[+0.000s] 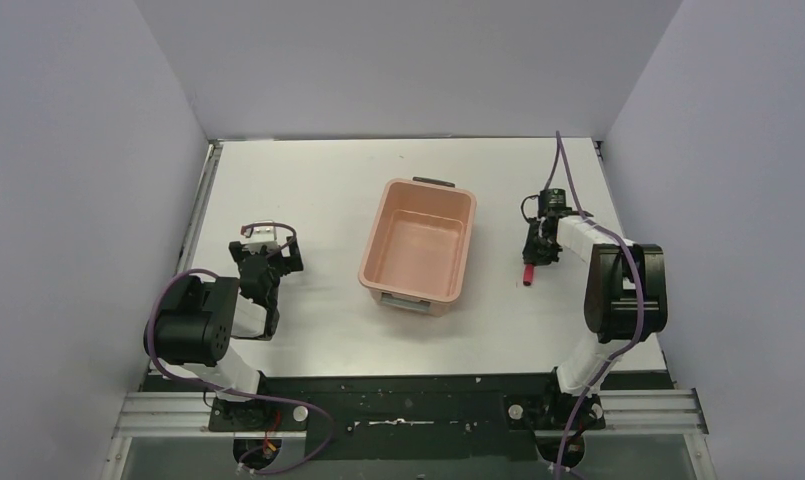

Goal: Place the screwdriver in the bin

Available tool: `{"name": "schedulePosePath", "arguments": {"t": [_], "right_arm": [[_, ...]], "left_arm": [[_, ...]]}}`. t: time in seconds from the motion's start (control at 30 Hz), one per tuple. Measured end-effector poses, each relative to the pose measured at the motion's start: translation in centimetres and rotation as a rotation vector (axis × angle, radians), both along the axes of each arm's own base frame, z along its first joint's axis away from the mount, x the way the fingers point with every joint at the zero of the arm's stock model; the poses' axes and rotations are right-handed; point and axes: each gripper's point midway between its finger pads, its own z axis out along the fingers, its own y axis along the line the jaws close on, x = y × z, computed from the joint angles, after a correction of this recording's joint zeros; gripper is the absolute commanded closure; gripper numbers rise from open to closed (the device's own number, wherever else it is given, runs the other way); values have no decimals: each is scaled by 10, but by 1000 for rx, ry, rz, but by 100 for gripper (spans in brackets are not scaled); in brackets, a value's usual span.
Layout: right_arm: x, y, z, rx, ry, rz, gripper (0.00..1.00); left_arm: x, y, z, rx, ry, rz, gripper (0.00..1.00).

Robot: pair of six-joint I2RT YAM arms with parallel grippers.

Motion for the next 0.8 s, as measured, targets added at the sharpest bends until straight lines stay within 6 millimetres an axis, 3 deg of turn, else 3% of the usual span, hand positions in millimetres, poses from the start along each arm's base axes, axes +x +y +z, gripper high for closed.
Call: {"name": "schedulePosePath", "arguments": {"t": [0.13,0.23,0.33,0.43,0.57,0.73,0.8], "right_arm": [[-5,-1,4,-8,24,0,100],[-9,-3,24,-19,77,8,100],[12,-6,70,-35,39,12,100],[42,-8,144,-49,-77,20,100],[50,-8,228,-54,-226,20,100],[36,9,262,4,-283,15,100],[36,36,267,31,-315,39,100]], "left_arm": [[0,0,0,0,0,0,3],[0,0,0,0,0,0,3],[0,0,0,0,0,0,3],[0,0,0,0,0,0,3],[0,0,0,0,0,0,3],[0,0,0,0,0,0,3],[0,0,0,0,0,0,3]]}}
